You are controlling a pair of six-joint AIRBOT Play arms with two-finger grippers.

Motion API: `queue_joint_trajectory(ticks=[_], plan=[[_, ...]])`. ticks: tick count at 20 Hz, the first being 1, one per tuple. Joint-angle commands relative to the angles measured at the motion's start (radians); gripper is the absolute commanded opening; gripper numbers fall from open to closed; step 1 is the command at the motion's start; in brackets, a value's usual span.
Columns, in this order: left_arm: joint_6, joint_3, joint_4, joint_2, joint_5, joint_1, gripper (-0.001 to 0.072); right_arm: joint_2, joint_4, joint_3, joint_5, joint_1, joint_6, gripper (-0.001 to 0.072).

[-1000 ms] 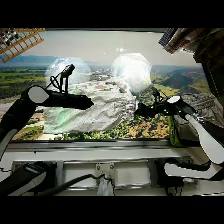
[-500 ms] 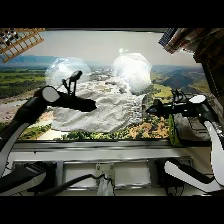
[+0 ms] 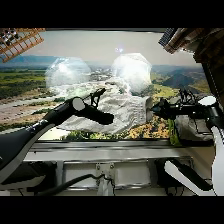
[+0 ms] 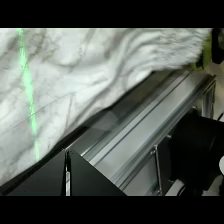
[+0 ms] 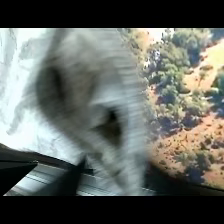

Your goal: Fold the clothes and pants, and hang the long-sleeved shirts on hangers.

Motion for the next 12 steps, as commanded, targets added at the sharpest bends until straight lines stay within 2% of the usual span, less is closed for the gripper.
queue_joint_trajectory(ticks=[1, 2, 3, 6, 7, 8, 12], plan=[[0.000, 0.000, -0.021, -0.008, 0.000, -0.006, 0.0008, 0.005, 0.014, 0.000, -0.016, -0.001, -0.086, 0.0592], [0.000, 0.000, -0.021, 0.003, -0.013, 0.009, 0.0008, 0.005, 0.021, -0.002, -0.013, -0.001, -0.113, 0.0596], [0.001, 0.000, -0.021, 0.018, -0.027, 0.024, 0.0008, 0.012, 0.023, -0.009, -0.013, -0.001, -0.146, 0.0658], [0.001, 0.000, -0.021, 0.090, -0.048, 0.071, 0.0008, 0.031, -0.058, -0.017, -0.082, -0.029, -0.149, 0.0660], [0.001, 0.000, -0.021, 0.116, -0.047, 0.081, 0.0008, 0.018, -0.066, -0.017, -0.100, -0.060, -0.149, 0.0694], [0.001, 0.000, -0.021, 0.142, -0.046, 0.089, 0.0009, -0.005, -0.050, -0.016, -0.111, -0.093, -0.160, 0.0698], [0.008, 0.000, -0.021, 0.196, -0.049, 0.090, 0.0009, -0.159, 0.101, -0.016, -0.074, -0.169, -0.352, 0.0699]])
